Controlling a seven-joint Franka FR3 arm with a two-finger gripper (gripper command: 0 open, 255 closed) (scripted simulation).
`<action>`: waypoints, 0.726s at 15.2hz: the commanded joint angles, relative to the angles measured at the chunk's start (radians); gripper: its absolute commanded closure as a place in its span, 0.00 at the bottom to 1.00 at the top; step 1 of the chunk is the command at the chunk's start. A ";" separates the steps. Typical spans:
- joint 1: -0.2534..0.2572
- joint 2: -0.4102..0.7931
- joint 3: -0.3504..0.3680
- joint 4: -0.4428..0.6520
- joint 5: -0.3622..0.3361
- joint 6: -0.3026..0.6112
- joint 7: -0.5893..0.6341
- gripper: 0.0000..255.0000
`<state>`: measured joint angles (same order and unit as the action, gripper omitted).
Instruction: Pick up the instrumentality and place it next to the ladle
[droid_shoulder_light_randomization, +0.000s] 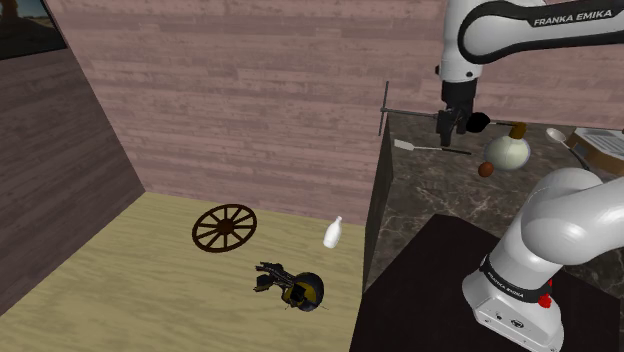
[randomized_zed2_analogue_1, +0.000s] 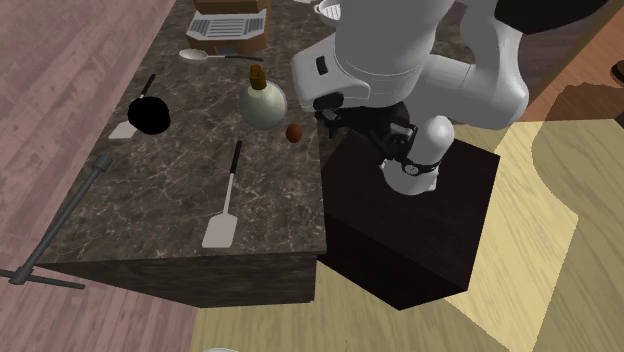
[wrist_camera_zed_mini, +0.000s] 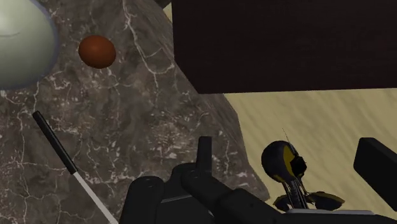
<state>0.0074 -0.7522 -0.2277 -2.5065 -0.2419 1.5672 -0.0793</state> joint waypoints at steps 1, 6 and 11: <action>-0.007 0.016 -0.062 -0.008 -0.049 0.050 -0.093 0.00; -0.003 0.102 -0.208 0.001 -0.132 0.185 -0.297 0.00; 0.030 0.241 -0.360 0.054 -0.163 0.331 -0.506 0.00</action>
<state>0.0262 -0.5424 -0.5594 -2.4702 -0.4047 1.8713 -0.5400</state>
